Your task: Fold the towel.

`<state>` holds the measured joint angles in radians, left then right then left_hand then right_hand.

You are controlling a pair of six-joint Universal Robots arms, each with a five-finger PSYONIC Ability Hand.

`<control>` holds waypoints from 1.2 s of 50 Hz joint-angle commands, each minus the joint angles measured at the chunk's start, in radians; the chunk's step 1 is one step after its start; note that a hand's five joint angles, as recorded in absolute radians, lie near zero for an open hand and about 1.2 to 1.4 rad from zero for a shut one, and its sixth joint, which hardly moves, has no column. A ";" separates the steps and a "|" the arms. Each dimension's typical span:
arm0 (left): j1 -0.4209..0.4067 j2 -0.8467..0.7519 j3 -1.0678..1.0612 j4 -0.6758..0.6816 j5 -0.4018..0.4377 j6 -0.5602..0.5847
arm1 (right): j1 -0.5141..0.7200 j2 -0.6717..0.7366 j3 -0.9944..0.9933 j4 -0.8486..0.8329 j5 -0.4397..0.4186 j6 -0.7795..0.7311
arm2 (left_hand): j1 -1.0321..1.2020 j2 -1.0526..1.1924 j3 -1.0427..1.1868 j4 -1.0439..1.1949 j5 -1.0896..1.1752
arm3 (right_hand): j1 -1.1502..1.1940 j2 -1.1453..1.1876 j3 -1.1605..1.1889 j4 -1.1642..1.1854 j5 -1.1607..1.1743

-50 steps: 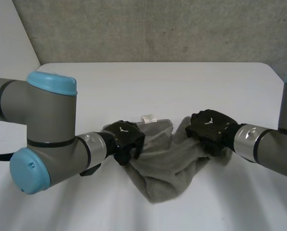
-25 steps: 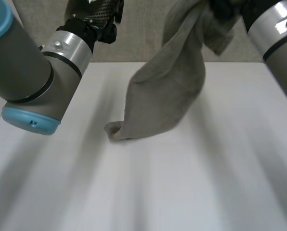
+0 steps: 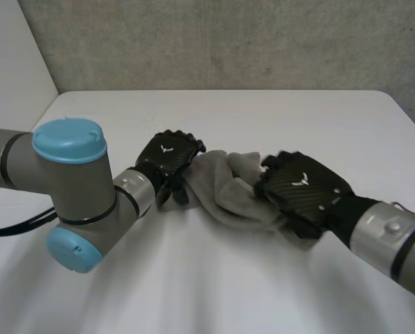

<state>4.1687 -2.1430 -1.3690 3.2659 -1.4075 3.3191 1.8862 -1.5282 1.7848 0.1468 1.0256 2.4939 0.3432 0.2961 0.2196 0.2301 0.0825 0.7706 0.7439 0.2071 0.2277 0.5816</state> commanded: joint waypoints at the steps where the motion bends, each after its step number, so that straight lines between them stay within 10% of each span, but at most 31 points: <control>1: -0.001 -0.040 0.022 0.008 0.002 0.000 | -0.091 0.037 -0.019 0.100 -0.001 -0.056 | -0.103 -0.056 -0.045 -0.056 -0.017 | -0.539 -0.512 -0.033 -0.053 -0.524; 22: -0.030 -0.132 0.137 -0.009 0.271 0.000 | -0.099 0.132 0.045 -0.038 0.063 0.313 | 0.005 0.052 -0.045 -0.056 0.091 | -0.489 -0.462 -0.033 -0.053 -0.474; 55: -0.091 -0.204 0.140 -0.270 0.289 0.378 | -0.113 0.157 0.067 -0.030 0.133 0.295 | 0.035 0.082 -0.045 -0.056 0.121 | -0.486 -0.459 -0.033 -0.053 -0.471; 60: -0.094 -0.164 0.127 -0.279 0.274 0.372 | -0.110 0.155 0.068 -0.030 0.133 0.295 | 0.487 0.534 -0.045 -0.056 0.573 | -0.486 -0.459 -0.033 -0.053 -0.471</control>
<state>4.0770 -2.3406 -1.2332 2.9930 -1.1186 3.6995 1.7732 -1.3715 1.8515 0.1166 1.1579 2.7886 0.5991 0.6107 0.2196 0.2302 0.4166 0.2991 0.3189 0.2071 0.2278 0.0911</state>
